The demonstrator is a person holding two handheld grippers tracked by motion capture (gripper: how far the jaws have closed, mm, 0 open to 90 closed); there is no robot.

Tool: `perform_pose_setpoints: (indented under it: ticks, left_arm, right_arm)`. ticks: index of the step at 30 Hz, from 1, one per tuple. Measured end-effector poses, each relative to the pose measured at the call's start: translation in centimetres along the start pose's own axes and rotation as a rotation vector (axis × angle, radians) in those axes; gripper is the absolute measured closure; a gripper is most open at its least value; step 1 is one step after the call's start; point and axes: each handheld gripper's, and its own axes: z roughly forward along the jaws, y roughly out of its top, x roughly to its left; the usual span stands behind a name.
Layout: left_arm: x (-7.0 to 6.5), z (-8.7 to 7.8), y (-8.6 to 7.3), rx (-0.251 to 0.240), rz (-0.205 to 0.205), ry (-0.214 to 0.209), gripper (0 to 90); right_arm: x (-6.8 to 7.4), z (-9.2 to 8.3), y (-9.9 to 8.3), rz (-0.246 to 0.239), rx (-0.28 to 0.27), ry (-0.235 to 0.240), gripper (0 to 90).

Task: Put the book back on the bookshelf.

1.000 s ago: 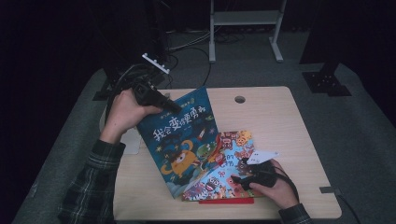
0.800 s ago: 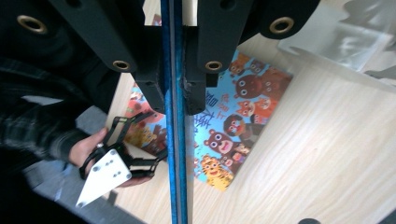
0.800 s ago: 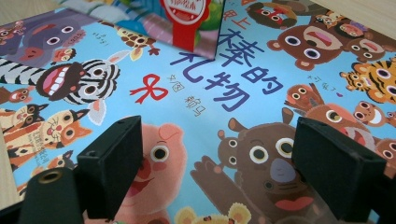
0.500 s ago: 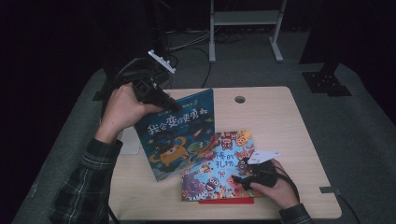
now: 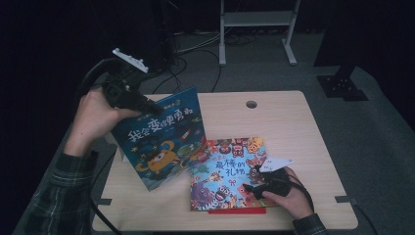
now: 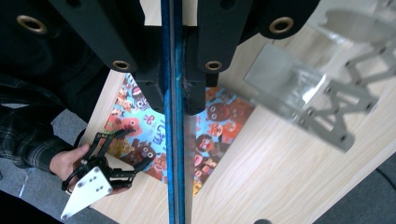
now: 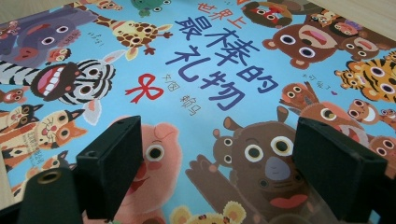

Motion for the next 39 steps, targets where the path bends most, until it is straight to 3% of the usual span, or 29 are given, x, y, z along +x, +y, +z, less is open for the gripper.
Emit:
perform_pose_setpoints:
  ticks: [9,24,33,39]
  left_arm:
    - [0.9,-3.8,-3.7,-0.026,-0.062,0.061,82.3]
    - [2.4,-8.9,-10.5,-0.018,-0.187,0.147,82.3]
    - [3.6,-10.2,-13.3,-0.010,-0.277,0.205,82.3]
    - [5.2,-10.0,-13.9,-0.006,-0.331,0.261,82.3]
  right_arm:
    - [0.0,0.0,0.0,0.001,0.000,0.000,15.5]
    - [-0.1,-0.1,0.0,0.005,0.002,-0.004,15.5]
    - [-0.1,-0.1,0.0,0.003,0.002,-0.007,15.5]
    - [-0.1,-0.1,0.1,0.002,-0.002,-0.008,15.5]
